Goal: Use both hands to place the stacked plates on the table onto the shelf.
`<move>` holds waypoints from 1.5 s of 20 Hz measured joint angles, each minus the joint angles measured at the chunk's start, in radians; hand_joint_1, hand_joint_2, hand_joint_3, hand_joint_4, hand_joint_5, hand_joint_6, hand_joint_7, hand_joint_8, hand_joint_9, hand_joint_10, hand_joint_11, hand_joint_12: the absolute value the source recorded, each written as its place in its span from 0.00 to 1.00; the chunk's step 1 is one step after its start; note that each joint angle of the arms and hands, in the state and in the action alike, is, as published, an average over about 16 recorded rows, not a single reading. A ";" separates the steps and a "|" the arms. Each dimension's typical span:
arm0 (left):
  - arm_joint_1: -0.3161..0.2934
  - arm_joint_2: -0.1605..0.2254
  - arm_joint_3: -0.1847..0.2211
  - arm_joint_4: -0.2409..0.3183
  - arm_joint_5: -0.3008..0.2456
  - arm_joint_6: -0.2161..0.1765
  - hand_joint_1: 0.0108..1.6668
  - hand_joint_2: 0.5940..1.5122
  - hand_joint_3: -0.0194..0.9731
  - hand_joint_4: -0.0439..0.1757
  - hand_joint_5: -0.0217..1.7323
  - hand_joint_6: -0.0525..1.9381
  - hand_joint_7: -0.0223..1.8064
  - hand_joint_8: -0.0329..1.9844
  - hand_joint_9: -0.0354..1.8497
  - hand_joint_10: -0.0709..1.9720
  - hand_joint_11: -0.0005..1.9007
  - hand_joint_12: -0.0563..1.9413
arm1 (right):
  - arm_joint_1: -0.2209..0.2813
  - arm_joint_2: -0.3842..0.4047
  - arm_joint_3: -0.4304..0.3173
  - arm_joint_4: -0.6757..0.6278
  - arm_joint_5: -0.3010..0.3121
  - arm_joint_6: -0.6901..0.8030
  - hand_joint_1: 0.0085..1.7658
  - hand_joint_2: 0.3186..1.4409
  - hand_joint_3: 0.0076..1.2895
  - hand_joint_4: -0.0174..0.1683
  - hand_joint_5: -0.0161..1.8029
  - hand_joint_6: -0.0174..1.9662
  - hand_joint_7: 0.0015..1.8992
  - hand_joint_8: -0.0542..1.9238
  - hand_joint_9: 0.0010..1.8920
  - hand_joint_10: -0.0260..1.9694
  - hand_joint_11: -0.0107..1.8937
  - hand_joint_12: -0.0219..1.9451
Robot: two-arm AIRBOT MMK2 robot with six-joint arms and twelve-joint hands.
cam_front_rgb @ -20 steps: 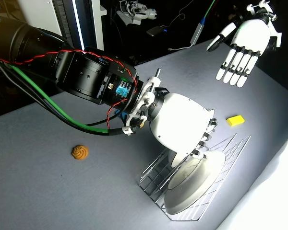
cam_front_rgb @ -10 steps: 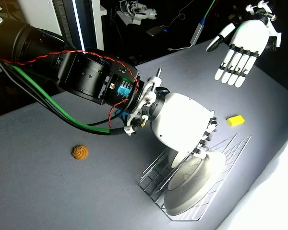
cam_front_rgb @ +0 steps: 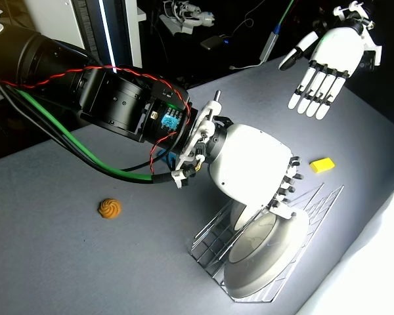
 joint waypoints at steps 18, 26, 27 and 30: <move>0.000 0.000 -0.012 0.007 -0.002 0.007 0.00 0.65 0.03 0.21 0.03 0.04 0.02 0.01 0.03 0.04 0.01 0.03 | 0.036 0.028 -0.063 -0.232 0.028 -0.106 0.54 0.68 0.01 0.08 0.44 0.03 0.45 0.03 0.44 0.03 0.15 0.68; 0.000 0.000 -0.018 0.008 -0.002 0.018 0.00 0.65 0.03 0.21 0.03 0.04 0.03 0.01 0.03 0.04 0.01 0.03 | 0.050 0.091 -0.149 -0.240 0.102 -0.314 0.51 0.69 0.00 0.10 0.40 0.03 0.42 0.03 0.41 0.03 0.11 0.70; 0.000 0.000 -0.018 0.008 -0.001 0.020 0.00 0.65 0.03 0.21 0.03 0.04 0.03 0.01 0.03 0.04 0.01 0.03 | 0.051 0.103 -0.163 -0.229 0.110 -0.342 0.50 0.69 0.00 0.10 0.40 0.03 0.41 0.03 0.41 0.03 0.10 0.70; 0.000 0.000 -0.021 0.008 -0.002 0.029 0.00 0.65 0.03 0.21 0.03 0.04 0.03 0.01 0.03 0.04 0.01 0.03 | 0.053 0.147 -0.210 -0.198 0.132 -0.418 0.50 0.69 0.00 0.11 0.40 0.03 0.41 0.03 0.40 0.03 0.10 0.70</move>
